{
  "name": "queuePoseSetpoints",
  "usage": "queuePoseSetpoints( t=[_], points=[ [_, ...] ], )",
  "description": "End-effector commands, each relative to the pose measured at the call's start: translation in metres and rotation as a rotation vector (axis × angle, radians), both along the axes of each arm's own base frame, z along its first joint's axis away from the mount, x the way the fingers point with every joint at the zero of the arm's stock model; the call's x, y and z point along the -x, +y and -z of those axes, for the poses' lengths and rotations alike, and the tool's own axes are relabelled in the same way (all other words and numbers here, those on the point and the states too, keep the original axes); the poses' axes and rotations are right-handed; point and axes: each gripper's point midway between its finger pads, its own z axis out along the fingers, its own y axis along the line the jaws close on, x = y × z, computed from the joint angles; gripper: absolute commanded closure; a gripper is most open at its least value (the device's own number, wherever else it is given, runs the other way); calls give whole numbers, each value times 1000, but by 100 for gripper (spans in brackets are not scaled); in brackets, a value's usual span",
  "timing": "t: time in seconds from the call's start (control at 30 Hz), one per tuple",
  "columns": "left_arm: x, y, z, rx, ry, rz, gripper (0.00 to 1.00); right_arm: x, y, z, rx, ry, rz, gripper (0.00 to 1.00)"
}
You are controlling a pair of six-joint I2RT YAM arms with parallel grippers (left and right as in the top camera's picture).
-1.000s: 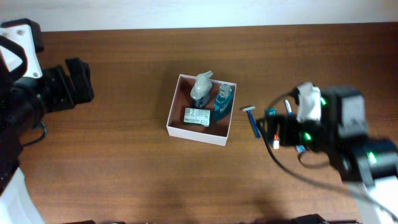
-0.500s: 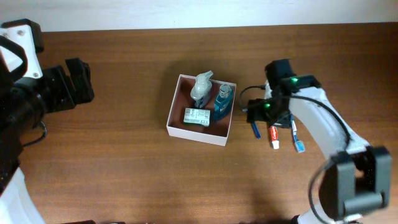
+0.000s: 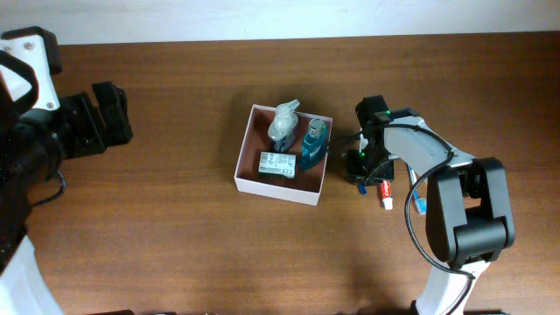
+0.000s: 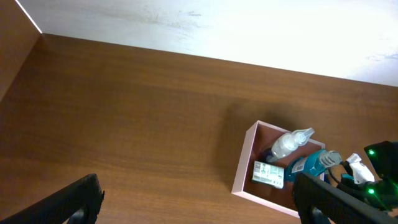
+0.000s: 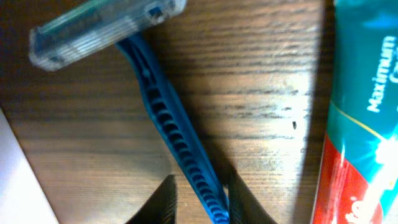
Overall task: Pack container
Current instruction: 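Reach right gripper to the blue razor and grasp it, then place the razor into the box and release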
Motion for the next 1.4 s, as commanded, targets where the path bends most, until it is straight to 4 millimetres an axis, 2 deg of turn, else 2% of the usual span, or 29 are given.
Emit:
queuePoseSetpoints(
  t=[0.0, 0.13, 0.2, 0.27, 0.3, 0.33, 0.43, 0.47, 0.5, 0.57, 0.6, 0.63, 0.67, 0.7, 0.77, 0.9, 1.03, 1.13, 1.23, 1.3, 1.33, 1.37],
  points=[
    [4, 1, -3, -2, -13, -3, 1, 1, 0, 5, 12, 16, -8, 94],
    [4, 1, -3, -2, -13, -3, 1, -1, -4, -29, 29, -45, -9, 96],
    [4, 1, -3, -2, -13, -3, 1, -5, -7, -65, 43, -113, -10, 96],
    [4, 1, -3, -3, -13, -4, 1, -2, -3, -114, 25, -203, -18, 96],
    [4, 1, -3, -3, -13, -4, 0, 0, -1, -131, 18, -236, -24, 96],
    [4, 1, -3, -3, -13, -4, 1, 6, 5, -159, 2, -291, -42, 96],
    [4, 1, -3, -3, -13, -4, 1, 29, 29, -214, -45, -422, -124, 96],
    [4, 1, -3, -3, -13, -4, 1, 39, 41, -227, -69, -458, -166, 96],
    [4, 1, -3, -2, -13, -3, 1, 57, 66, -243, -107, -508, -257, 96],
    [4, 1, -3, -2, -13, -3, 1, 73, 93, -251, -144, -536, -353, 96],
    [4, 1, -3, -3, -13, -4, 1, 83, 112, -253, -164, -552, -434, 96],
    [4, 1, -3, -3, -13, -4, 1, 87, 120, -253, -171, -559, -472, 96],
    [4, 1, -3, -3, -13, -4, 0, 93, 146, -249, -170, -590, -599, 96],
    [4, 1, -3, -3, -13, -4, 1, 91, 158, -242, -129, -616, -668, 96],
    [4, 1, -3, -3, -13, -4, 1, 79, 166, -225, -28, -641, -727, 96],
    [4, 1, -3, -2, -13, -3, 1, 48, 171, -184, 126, -610, -805, 96],
    [4, 1, -3, -3, -13, -4, 0, 23, 173, -141, 197, -548, -966, 96],
    [4, 1, -3, -3, -12, -4, 1, 6, 167, -120, 216, -519, -957, 96],
    [4, 1, -3, -3, -13, -4, 1, 0, 163, -113, 212, -505, -940, 96],
    [4, 1, -3, -2, -13, -3, 1, 4, 163, -118, 196, -496, -944, 89],
    [4, 1, -3, -3, -13, -4, 1, 7, 163, -121, 183, -488, -946, 76],
    [4, 1, -3, -3, -12, -4, 1, 13, 165, -128, 151, -478, -952, 54]
  ],
)
